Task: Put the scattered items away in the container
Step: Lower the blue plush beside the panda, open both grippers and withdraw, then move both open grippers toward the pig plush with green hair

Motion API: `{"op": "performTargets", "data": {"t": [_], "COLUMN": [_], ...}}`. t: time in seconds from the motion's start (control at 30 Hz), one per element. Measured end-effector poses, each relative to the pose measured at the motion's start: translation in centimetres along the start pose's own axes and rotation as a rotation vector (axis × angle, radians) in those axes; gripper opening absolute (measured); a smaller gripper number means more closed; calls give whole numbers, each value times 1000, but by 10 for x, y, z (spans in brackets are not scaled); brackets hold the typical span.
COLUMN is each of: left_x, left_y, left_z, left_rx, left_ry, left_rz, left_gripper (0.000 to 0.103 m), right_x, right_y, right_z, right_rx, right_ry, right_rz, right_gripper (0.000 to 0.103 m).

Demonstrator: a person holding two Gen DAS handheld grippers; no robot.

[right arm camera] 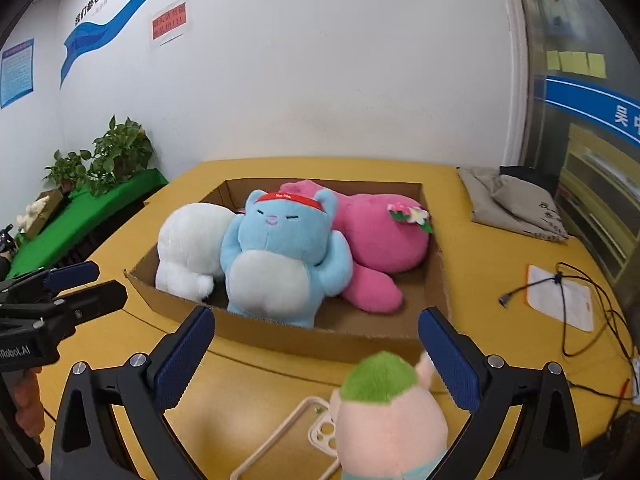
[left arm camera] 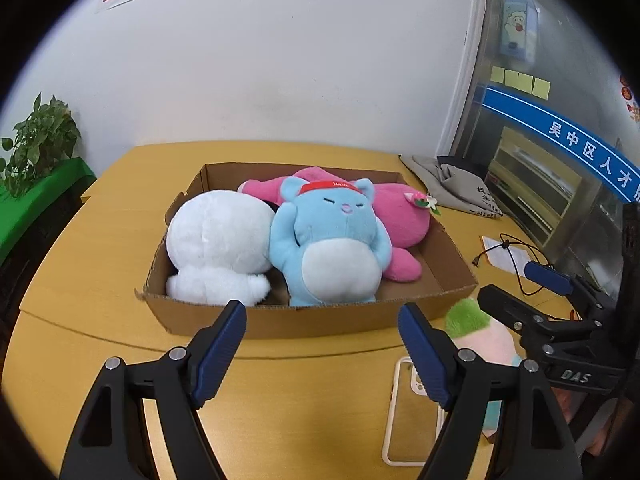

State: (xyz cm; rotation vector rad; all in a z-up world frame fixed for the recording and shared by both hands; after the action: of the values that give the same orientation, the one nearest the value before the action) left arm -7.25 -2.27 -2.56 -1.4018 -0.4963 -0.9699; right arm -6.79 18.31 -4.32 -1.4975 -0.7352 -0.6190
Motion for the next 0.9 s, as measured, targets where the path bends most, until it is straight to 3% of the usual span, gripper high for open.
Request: {"op": "performTargets", "data": {"t": [0.43, 0.9], "left_x": [10, 5], "left_y": [16, 14], "left_z": [5, 16], "left_rx": [17, 9], "left_ry": [-40, 1], "left_rz": [17, -10], "left_gripper": [78, 78], "right_x": [14, 9], "right_y": [20, 23], "right_z": [-7, 6], "right_rx": [42, 41], "right_ry": [17, 36], "right_rz": [11, 4], "right_gripper": [103, 103]}}
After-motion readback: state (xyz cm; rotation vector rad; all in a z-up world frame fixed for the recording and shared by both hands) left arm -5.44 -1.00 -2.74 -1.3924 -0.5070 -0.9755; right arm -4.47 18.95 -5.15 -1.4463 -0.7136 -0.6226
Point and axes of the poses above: each gripper's, at about its wrist camera, not at the fingertips, and x roughly against the way its jaws point, z to its right, y to its underside, the point moved 4 cm from there along -x, roughly the way its jaws point, and after that the axes turned 14 degrees about -z, right-handed, at the moved point
